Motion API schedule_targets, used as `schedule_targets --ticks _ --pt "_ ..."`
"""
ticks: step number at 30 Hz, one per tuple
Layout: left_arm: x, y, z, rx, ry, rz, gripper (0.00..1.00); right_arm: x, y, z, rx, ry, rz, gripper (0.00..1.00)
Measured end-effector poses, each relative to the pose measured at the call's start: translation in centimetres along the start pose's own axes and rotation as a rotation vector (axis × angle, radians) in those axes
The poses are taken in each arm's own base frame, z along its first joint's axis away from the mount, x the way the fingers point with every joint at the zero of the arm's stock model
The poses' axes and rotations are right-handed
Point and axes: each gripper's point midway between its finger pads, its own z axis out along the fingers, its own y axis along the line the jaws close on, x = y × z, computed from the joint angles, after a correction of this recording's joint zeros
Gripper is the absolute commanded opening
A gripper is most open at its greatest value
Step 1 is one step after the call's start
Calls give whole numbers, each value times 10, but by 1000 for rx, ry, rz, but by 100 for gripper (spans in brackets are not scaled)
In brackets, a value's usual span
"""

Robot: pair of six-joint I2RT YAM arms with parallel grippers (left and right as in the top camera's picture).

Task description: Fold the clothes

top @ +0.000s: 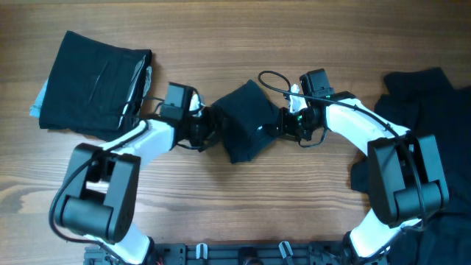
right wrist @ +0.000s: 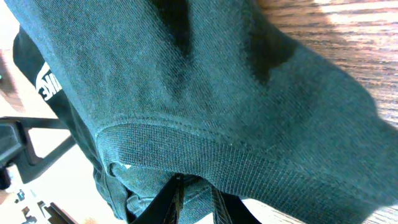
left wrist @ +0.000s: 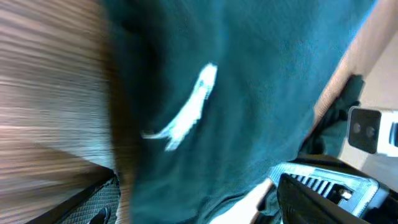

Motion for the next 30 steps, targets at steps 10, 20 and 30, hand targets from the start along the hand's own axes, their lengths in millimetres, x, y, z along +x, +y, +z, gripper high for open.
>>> schedule_targets --ticks 10,20,30 --pt "6 -20 38 54 14 -26 22 0 0 0 0 0 0 20" --pt "5 -4 36 -18 -15 77 25 10 15 -10 -84 43 19 16" --pt "-8 -11 18 16 -44 72 65 -26 28 -20 -111 -108 49 5"
